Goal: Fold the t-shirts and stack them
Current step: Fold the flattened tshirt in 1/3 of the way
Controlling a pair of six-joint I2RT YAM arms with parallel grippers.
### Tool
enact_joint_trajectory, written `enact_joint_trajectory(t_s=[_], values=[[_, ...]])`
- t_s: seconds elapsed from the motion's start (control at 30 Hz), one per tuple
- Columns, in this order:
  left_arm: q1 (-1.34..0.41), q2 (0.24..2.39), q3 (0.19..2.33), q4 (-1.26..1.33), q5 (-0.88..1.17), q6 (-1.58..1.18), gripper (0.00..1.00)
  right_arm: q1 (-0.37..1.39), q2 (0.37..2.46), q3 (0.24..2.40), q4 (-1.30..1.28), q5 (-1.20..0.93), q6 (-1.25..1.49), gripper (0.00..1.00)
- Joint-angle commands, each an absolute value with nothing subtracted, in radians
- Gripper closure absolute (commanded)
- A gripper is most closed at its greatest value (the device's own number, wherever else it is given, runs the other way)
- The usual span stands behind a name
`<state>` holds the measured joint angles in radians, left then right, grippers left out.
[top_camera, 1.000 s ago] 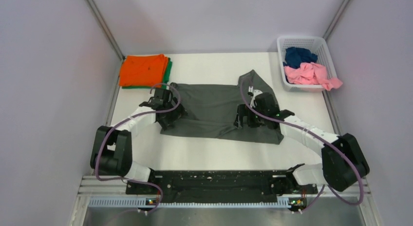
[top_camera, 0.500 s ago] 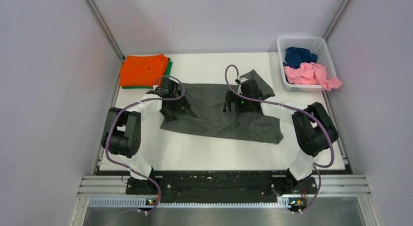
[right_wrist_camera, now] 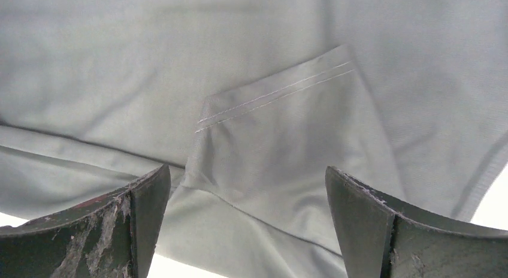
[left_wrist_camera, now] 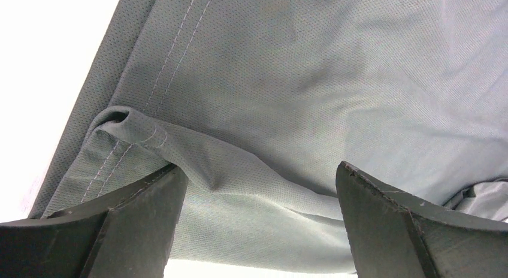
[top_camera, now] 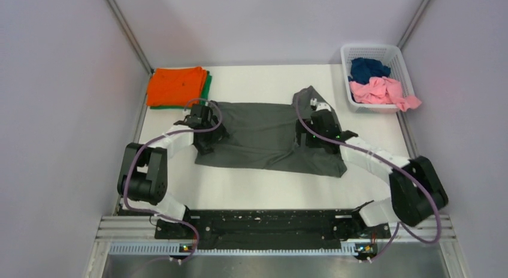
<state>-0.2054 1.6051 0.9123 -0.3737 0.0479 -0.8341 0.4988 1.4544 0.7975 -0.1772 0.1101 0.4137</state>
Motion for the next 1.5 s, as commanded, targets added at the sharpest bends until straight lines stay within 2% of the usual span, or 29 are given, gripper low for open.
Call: enact_joint_trajectory(t_s=[0.0,0.2,0.37,0.53,0.7,0.83,1.03,1.2,1.3,1.47], values=[[-0.202,1.591,0.807,-0.412,0.078,-0.822,0.01,0.491,1.255,0.749,-0.126,0.269,0.423,0.01],[-0.202,1.511,0.730,-0.412,0.079,-0.823,0.01,0.492,1.120,0.650,-0.135,0.200,0.437,0.01],[-0.204,1.479,0.708,-0.391,0.099,-0.829,0.01,0.492,1.200,0.578,-0.066,0.045,0.512,0.01],[-0.204,1.417,0.657,-0.377,0.117,-0.842,0.01,0.493,1.248,0.529,-0.133,0.049,0.608,0.01],[-0.204,1.352,0.567,-0.379,0.150,-0.854,0.01,0.498,1.136,0.394,-0.234,0.047,0.690,0.02],[-0.207,1.253,0.491,-0.385,0.213,-0.874,0.01,0.509,0.984,0.337,-0.419,0.045,0.732,0.03],[-0.210,1.067,0.475,-0.540,0.173,-0.875,0.01,0.522,0.758,0.354,-0.575,0.030,0.767,0.02],[-0.209,0.986,0.488,-0.450,0.288,-0.888,0.01,0.522,0.710,0.394,-0.504,0.025,0.701,0.01],[-0.209,1.013,0.528,-0.405,0.290,-0.881,0.01,0.522,0.731,0.438,-0.469,0.042,0.664,0.01],[-0.207,1.177,0.635,-0.428,0.202,-0.847,0.01,0.522,0.788,0.502,-0.442,0.082,0.630,0.01]])
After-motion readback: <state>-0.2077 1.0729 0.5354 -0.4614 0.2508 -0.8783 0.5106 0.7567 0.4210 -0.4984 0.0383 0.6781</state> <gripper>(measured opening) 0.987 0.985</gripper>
